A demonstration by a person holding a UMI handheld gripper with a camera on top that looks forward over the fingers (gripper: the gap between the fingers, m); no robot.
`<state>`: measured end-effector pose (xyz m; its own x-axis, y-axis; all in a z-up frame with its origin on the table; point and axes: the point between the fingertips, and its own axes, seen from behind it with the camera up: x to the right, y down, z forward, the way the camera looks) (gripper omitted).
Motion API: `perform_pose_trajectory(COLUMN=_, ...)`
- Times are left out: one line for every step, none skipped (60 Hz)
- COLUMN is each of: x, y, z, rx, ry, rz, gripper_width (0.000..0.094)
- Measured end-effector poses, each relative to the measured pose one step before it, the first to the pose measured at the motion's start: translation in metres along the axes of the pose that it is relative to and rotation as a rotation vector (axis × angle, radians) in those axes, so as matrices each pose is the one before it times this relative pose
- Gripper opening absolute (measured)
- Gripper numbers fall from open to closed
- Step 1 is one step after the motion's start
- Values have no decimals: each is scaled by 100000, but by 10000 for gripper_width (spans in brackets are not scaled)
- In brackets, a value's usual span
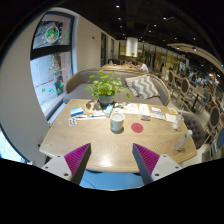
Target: Pour water
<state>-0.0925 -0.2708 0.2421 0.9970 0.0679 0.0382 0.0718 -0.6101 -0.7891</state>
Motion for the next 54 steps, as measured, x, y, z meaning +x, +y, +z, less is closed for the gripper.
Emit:
perform_pose_trajectory(x=78, y=91, z=-5, rx=-25, ry=350, rz=444, gripper_width=856)
perform_pose_trajectory(x=218, y=93, z=17, rx=-102, ry=348, rz=362, gripper_width=855)
perform_pose_trajectory(x=669, y=223, z=101, rx=-98, ry=423, rz=314, gripper_width=854)
perform_pose_trajectory(x=605, y=223, z=137, rx=-119, ry=431, rz=281, gripper_width=854)
perform_pose_trajectory(x=617, y=210, z=142, rx=-129, ry=461, rz=248, gripper_width=856)
perform_pose_trajectory(x=651, y=239, z=152, rx=-165, ry=429, rz=212, gripper_width=856)
perform_pose_trajectory(x=652, y=251, z=181, rx=-167, ry=372, rz=227, gripper_width=856)
perform_pose_trajectory(x=-1028, y=-282, z=-393, rx=-294, ry=800, rz=424, gripper_width=857)
perform_pose_trajectory(x=2227, y=766, z=626, rx=173, ry=53, rz=153, gripper_width=854)
perform_pose_trajectory(x=801, y=298, z=238, rx=-104, ry=379, rz=251, gripper_width=855)
perform_pose_trajectory(x=794, y=317, z=265, rx=-154, ry=406, rz=295, gripper_width=855)
perform_pose_trajectory(x=776, y=320, z=188, rx=-175, ry=442, rz=346, gripper_width=855)
perform_pose_trajectory(x=770, y=321, z=226, rx=-95, ry=511, rz=409, gripper_width=856)
perform_pose_trajectory(x=804, y=324, z=218, rx=-75, ry=540, rz=399, gripper_width=856)
perform_pose_trajectory(x=828, y=329, z=252, rx=-45, ry=563, rz=450, gripper_width=858)
perform_pose_trajectory(x=869, y=318, z=266, rx=-51, ry=665, rz=431, gripper_width=859)
perform_pose_trajectory(x=896, y=366, z=262, rx=-94, ry=723, rz=466, gripper_width=856)
perform_pose_trajectory(x=932, y=351, z=249, rx=-165, ry=760, rz=468, gripper_width=856)
perform_pose_trajectory(x=942, y=377, z=240, rx=-214, ry=741, rz=411, gripper_width=857)
perform_pose_trajectory(x=963, y=361, z=305, rx=-182, ry=720, rz=481, gripper_width=858)
perform_pose_trajectory(x=964, y=337, z=312, rx=-138, ry=686, rz=562, gripper_width=858)
perform_pose_trajectory(x=1041, y=303, z=343, rx=-179, ry=599, rz=575, gripper_width=858)
perform_pose_trajectory(x=1030, y=305, z=323, rx=23, ry=726, rz=681, gripper_width=858)
perform_pose_trajectory(x=1058, y=298, z=369, rx=102, ry=752, rz=701, gripper_width=858)
perform_pose_trajectory(x=1096, y=313, z=355, rx=-25, ry=800, rz=617, gripper_width=858)
perform_pose_trajectory(x=1097, y=350, z=406, rx=-271, ry=834, rz=578, gripper_width=857)
perform_pose_trajectory(x=1122, y=336, z=375, rx=-346, ry=880, rz=630, gripper_width=857)
perform_pose_trajectory(x=1112, y=321, z=411, rx=-288, ry=866, rz=719, gripper_width=856)
perform_pose_trajectory(x=1120, y=233, z=404, rx=42, ry=780, rz=788, gripper_width=857)
perform_pose_trajectory(x=1104, y=160, z=425, rx=483, ry=649, rz=862, gripper_width=858)
perform_pose_trajectory(x=1078, y=88, z=454, rx=600, ry=573, rz=762, gripper_width=857)
perform_pose_trajectory(x=1092, y=122, z=479, rx=519, ry=563, rz=693, gripper_width=855)
perform_pose_trajectory(x=1049, y=122, z=474, rx=361, ry=617, rz=622, gripper_width=856)
perform_pose_trajectory(x=1073, y=138, z=510, rx=226, ry=624, rz=573, gripper_width=855)
perform_pose_trajectory(x=1022, y=107, z=544, rx=235, ry=545, rz=514, gripper_width=858)
perform_pose_trajectory(x=945, y=94, z=564, rx=282, ry=418, rz=494, gripper_width=857)
perform_pose_trajectory(x=927, y=57, z=561, rx=323, ry=367, rz=420, gripper_width=855)
perform_pose_trajectory(x=897, y=28, z=581, rx=349, ry=433, rz=438, gripper_width=854)
perform_pose_trajectory(x=916, y=11, z=642, rx=314, ry=461, rz=410, gripper_width=851)
perform_pose_trajectory(x=864, y=-28, z=668, rx=307, ry=384, rz=370, gripper_width=852)
perform_pose_trajectory(x=793, y=-23, z=671, rx=292, ry=298, rz=304, gripper_width=852)
perform_pose_trajectory(x=762, y=-44, z=660, rx=285, ry=252, rz=211, gripper_width=853)
perform_pose_trajectory(x=702, y=-84, z=690, rx=327, ry=157, rz=151, gripper_width=854)
perform_pose_trajectory(x=687, y=-48, z=672, rx=297, ry=98, rz=70, gripper_width=853)
perform_pose_trajectory(x=629, y=-67, z=669, rx=255, ry=145, rz=17, gripper_width=854)
perform_pose_trajectory(x=597, y=-67, z=690, rx=206, ry=163, rz=-32, gripper_width=855)
perform_pose_trajectory(x=544, y=-73, z=692, rx=130, ry=108, rz=2, gripper_width=854)
perform_pose_trajectory(x=468, y=-73, z=692, rx=102, ry=-44, rz=88, gripper_width=854)
perform_pose_trajectory(x=409, y=-114, z=681, rx=185, ry=-224, rz=123, gripper_width=854)
perform_pose_trajectory(x=342, y=-117, z=711, rx=317, ry=-286, rz=116, gripper_width=857)
perform_pose_trajectory(x=324, y=-154, z=666, rx=428, ry=-167, rz=97, gripper_width=856)
perform_pose_trajectory(x=334, y=-138, z=707, rx=497, ry=-62, rz=60, gripper_width=854)
perform_pose_trajectory(x=301, y=-132, z=675, rx=420, ry=-9, rz=27, gripper_width=854)
perform_pose_trajectory(x=242, y=-133, z=646, rx=406, ry=-15, rz=-3, gripper_width=853)
